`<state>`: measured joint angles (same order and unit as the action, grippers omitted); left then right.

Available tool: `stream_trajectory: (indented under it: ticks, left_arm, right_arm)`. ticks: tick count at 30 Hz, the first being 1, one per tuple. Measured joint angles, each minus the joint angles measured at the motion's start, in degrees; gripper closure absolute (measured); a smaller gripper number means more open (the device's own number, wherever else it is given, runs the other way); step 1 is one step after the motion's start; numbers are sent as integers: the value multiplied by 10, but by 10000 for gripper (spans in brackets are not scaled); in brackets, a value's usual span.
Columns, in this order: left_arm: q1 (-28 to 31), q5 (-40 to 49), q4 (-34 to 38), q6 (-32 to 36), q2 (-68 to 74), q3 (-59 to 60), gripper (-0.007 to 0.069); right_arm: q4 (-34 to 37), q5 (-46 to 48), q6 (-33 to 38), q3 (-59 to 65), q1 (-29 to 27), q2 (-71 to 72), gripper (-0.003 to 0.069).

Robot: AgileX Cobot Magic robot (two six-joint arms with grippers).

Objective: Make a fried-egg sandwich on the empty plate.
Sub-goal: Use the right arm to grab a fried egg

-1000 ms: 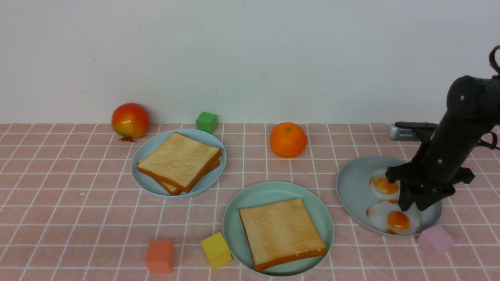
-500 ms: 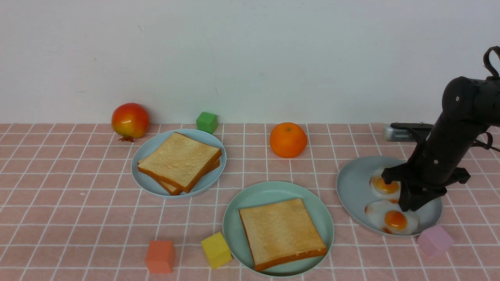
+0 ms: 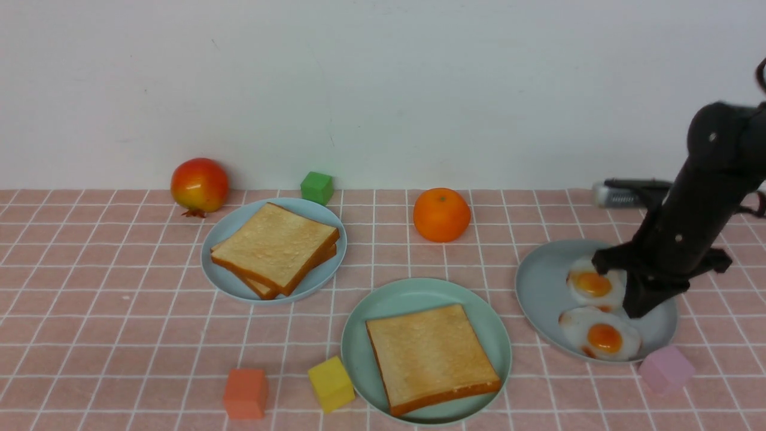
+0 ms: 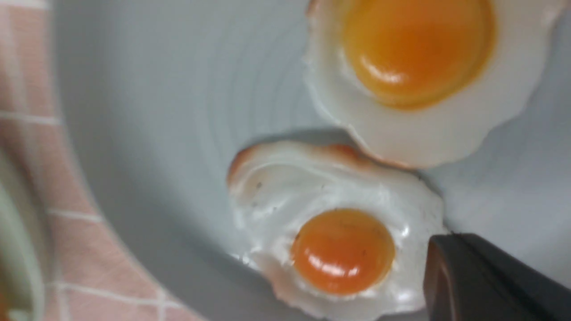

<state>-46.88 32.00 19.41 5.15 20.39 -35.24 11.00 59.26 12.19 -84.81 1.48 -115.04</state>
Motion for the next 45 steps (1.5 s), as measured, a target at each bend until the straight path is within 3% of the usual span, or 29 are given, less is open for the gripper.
stream_trajectory:
  ticks: [9,12,15,18,22,30,34,41,45]
  left_arm:
    - [0,0,-1,1,0,0,594]
    - [0,0,-4,1,0,0,594]
    - [0,0,-10,1,0,0,593]
    - [0,0,-15,1,0,0,592]
    - [0,0,-17,1,0,0,590]
    - [0,0,-17,1,0,0,589]
    - [0,0,-17,1,0,0,589]
    - [0,0,-17,1,0,0,585]
    - [0,0,-17,1,0,0,583]
  right_arm:
    - [1,17,-49,0,0,15,650]
    - [1,11,-61,0,3,15,588]
    - [2,2,-28,0,12,15,518]
    - [6,-8,45,0,25,10,396]
    - [22,-24,83,0,29,-13,307]
    - [22,-61,100,0,29,-31,294]
    - [17,-67,46,0,29,-30,294]
    - [-51,-103,-212,-30,13,-31,263]
    - [-57,-129,-245,-44,13,-38,207]
